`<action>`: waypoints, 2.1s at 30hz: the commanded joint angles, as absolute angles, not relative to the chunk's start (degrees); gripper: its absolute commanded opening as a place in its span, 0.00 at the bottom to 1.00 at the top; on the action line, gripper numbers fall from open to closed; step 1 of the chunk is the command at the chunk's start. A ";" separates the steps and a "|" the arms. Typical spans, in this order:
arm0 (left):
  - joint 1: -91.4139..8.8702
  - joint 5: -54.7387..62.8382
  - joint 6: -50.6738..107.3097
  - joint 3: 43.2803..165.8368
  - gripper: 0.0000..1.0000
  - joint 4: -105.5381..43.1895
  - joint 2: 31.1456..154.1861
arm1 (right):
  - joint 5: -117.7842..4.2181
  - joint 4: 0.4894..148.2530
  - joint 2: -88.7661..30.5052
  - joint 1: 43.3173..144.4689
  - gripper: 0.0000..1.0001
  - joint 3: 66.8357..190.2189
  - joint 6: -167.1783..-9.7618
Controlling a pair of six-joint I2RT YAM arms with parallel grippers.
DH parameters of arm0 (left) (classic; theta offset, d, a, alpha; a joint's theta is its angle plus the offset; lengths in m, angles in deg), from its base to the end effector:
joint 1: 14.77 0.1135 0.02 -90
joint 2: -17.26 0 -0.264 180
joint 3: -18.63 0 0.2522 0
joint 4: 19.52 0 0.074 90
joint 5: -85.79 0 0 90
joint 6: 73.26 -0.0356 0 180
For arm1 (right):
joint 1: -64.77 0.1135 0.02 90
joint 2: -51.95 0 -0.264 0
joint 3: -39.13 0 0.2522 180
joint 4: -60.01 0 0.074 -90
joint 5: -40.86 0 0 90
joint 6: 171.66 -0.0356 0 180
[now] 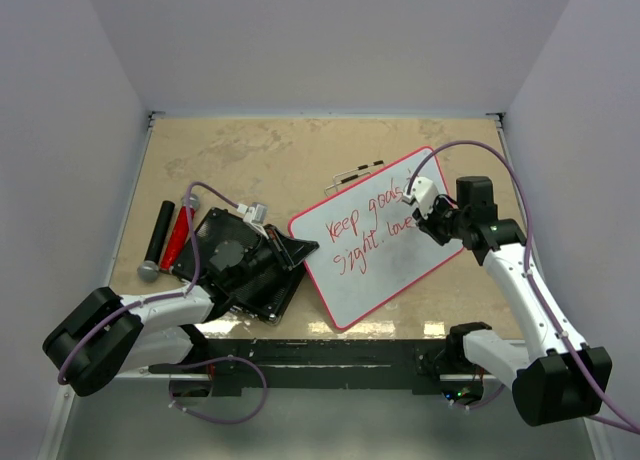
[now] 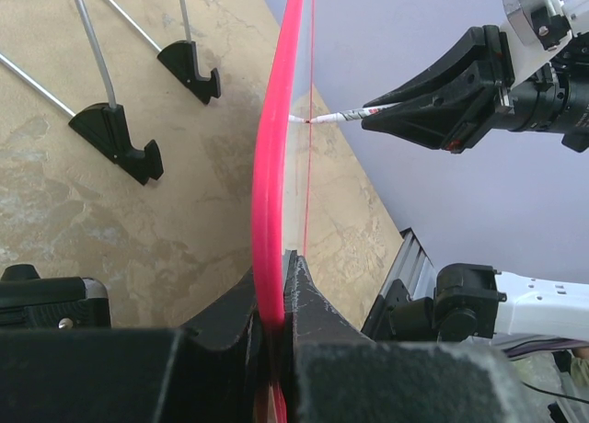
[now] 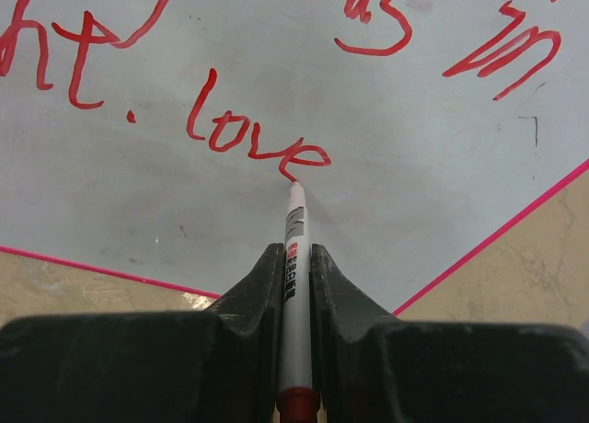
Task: Write a sentence on the whiteboard
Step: Pick up the sentence from the whiteboard.
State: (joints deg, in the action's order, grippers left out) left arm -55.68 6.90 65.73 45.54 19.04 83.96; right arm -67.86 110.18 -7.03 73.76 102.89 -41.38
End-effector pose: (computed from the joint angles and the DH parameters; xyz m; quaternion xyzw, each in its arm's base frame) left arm 0.1605 -0.1481 0.1922 0.0174 0.7143 -0.5408 0.4438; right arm 0.2065 0.0442 0.2841 -0.4366 0.8040 0.0439 0.4012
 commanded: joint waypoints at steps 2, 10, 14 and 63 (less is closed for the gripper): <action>-56.17 10.29 58.13 45.22 0.00 13.31 85.02 | -70.22 112.17 -3.79 73.82 0.00 105.71 -42.46; -56.26 10.29 56.99 44.87 0.00 12.52 85.81 | -72.09 111.57 2.46 73.56 0.00 106.78 -44.48; -56.26 10.99 55.85 45.04 0.00 11.03 85.55 | -72.87 110.16 3.44 72.68 0.00 105.45 -45.36; -56.17 12.93 56.91 42.67 0.00 8.91 80.63 | -85.00 112.27 -1.30 58.79 0.00 103.87 -29.80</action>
State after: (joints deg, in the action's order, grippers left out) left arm -55.72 9.07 62.21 44.07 16.26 79.24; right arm -82.79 113.15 0.09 59.12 103.92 -31.99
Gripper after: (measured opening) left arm 0.088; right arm 0.139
